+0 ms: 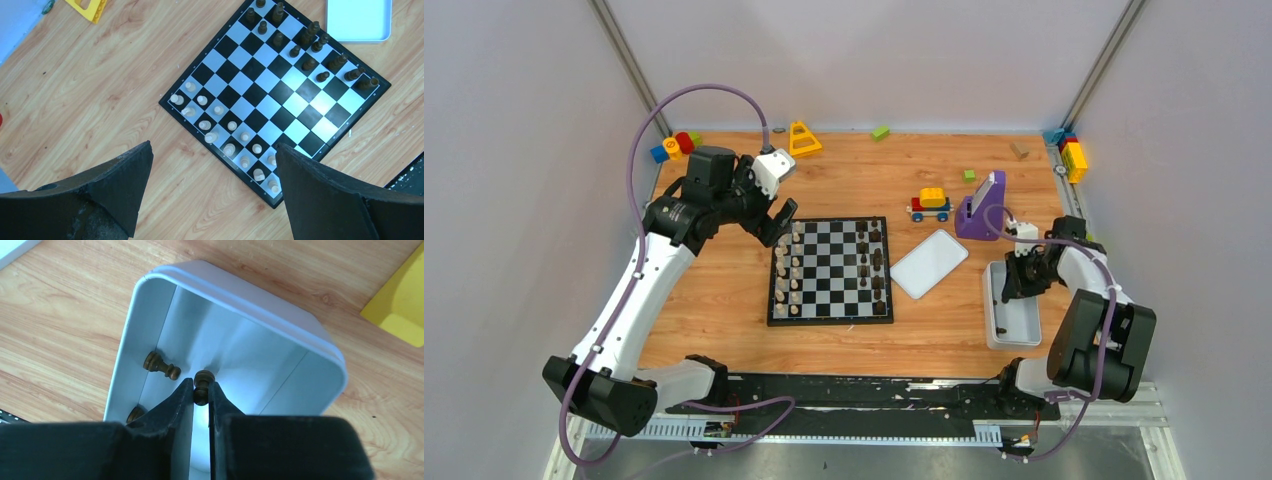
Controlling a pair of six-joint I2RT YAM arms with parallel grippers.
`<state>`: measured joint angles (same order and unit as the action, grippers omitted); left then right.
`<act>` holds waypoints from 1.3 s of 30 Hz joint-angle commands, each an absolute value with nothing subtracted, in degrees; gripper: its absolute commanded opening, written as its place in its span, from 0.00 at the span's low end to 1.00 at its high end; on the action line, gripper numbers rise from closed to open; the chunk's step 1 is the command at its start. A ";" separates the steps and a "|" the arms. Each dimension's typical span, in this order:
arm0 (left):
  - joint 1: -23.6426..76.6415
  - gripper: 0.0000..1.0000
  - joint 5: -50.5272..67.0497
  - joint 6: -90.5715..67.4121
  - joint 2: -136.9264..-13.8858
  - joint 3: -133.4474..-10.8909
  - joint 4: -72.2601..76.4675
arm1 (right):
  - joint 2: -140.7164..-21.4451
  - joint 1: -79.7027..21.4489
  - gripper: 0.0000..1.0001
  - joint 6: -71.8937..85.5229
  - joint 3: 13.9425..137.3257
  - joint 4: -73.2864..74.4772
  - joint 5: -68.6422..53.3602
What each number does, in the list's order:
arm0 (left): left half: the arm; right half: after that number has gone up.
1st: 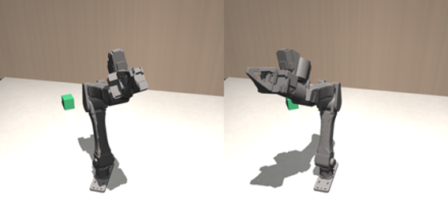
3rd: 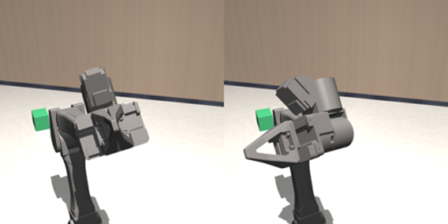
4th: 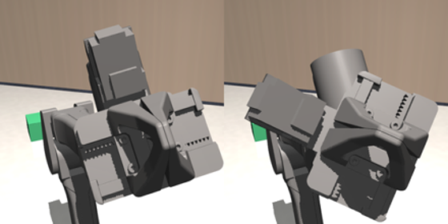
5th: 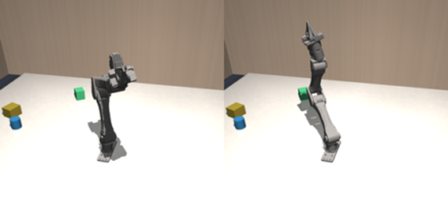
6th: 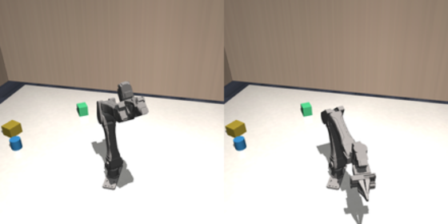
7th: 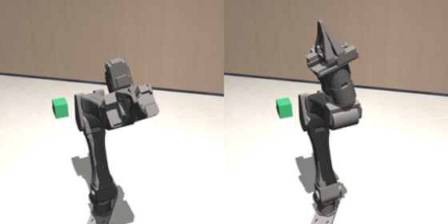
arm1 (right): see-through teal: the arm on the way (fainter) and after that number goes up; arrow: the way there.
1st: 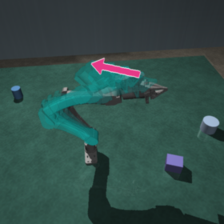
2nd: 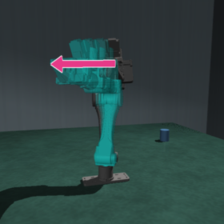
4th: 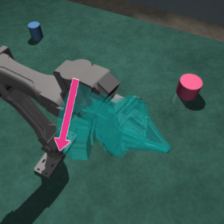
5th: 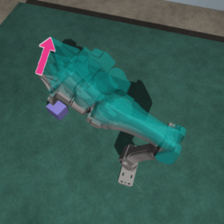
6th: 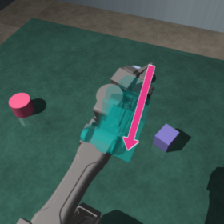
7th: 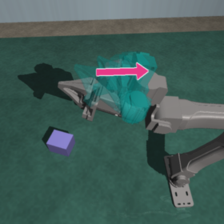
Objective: Set up the chess pieces on the board
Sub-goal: Pick up the chess piece from the storage box, then place the chess piece on the chessboard.
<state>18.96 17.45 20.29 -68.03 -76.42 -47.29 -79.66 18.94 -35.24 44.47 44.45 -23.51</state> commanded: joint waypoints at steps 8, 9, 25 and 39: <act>18.59 1.00 16.19 20.63 -66.35 -76.62 -45.41 | -72.10 15.75 0.01 -34.64 58.69 55.30 -25.19; 18.58 1.00 16.05 20.47 -66.36 -76.59 -45.19 | -71.39 13.94 0.01 -33.84 60.10 56.13 -25.41; 17.47 1.00 3.23 14.42 -64.54 -76.42 -41.13 | -89.09 -36.55 0.02 -23.51 81.32 55.08 -19.52; 15.21 1.00 0.81 14.15 -60.84 -75.14 -40.72 | -104.09 -47.64 0.02 -25.50 85.22 51.06 -18.51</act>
